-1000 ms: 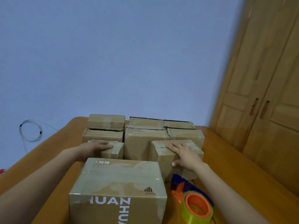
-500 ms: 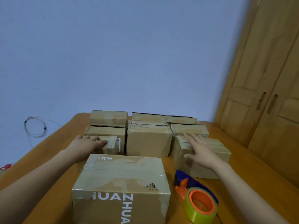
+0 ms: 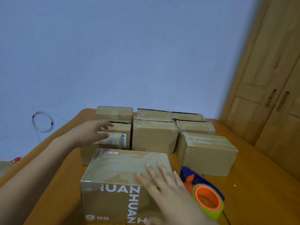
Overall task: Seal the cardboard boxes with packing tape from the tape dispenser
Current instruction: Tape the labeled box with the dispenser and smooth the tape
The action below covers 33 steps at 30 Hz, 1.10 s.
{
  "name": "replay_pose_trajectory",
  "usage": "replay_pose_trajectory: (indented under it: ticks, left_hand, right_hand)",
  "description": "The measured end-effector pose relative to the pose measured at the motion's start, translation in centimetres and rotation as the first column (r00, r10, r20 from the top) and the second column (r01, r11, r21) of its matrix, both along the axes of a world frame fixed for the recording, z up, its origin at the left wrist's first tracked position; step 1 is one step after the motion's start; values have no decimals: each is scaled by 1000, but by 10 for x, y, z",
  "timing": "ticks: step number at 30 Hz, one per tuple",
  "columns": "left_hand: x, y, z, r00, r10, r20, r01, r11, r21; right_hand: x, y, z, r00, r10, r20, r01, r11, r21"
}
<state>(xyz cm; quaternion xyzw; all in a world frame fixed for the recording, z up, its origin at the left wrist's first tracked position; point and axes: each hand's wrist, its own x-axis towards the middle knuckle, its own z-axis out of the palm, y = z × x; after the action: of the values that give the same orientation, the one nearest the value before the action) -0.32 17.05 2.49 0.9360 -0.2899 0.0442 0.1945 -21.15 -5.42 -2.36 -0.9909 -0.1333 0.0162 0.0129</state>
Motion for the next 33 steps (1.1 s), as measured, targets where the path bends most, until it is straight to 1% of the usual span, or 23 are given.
replay_pose_trajectory:
  ticks: [1,2,5,7,9,11,15,18,22,28,32,33]
  left_hand:
    - [-13,0,5,999,-45,-22,44,998,-39]
    - [-26,0,8,995,-81,-57,79,996,-29]
    - [-62,1,10,952,-144,-269,184,975,127]
    - [-76,0,5,904,-193,-382,278,944,180]
    - [-85,-6,-4,867,-267,-420,363,917,165]
    - [-90,-17,-15,871,-307,-383,395,902,175]
    - [-93,-44,-35,922,-305,-237,353,914,201]
    - [-95,-59,-40,944,-312,-112,328,928,177]
    - [-95,-58,-40,952,-305,-5,301,938,169]
    - [-90,-40,-35,969,-246,27,236,953,191]
    - [-89,-30,-32,975,-212,68,195,960,199]
    - [-90,-30,-32,977,-203,68,186,962,201]
  right_hand:
    - [0,0,-2,997,-6,71,10,998,-57]
    - [-1,-2,-4,996,-47,72,50,998,-50]
    - [-2,-19,-21,965,-92,248,103,994,-32]
    - [-4,-25,-21,968,-112,225,117,993,-9]
    - [-4,-30,-15,964,-117,240,97,991,94]
    - [-6,-41,-11,963,-147,225,113,981,160]
    - [-4,-61,-11,950,-255,181,220,957,190]
    - [-5,-70,-12,944,-251,215,219,962,163]
    - [-2,-72,-11,952,-236,193,209,966,150]
    - [19,-66,-15,970,-153,186,125,980,156]
    - [28,-60,-22,973,-90,213,40,973,226]
    - [28,-61,-24,972,-90,217,28,961,274]
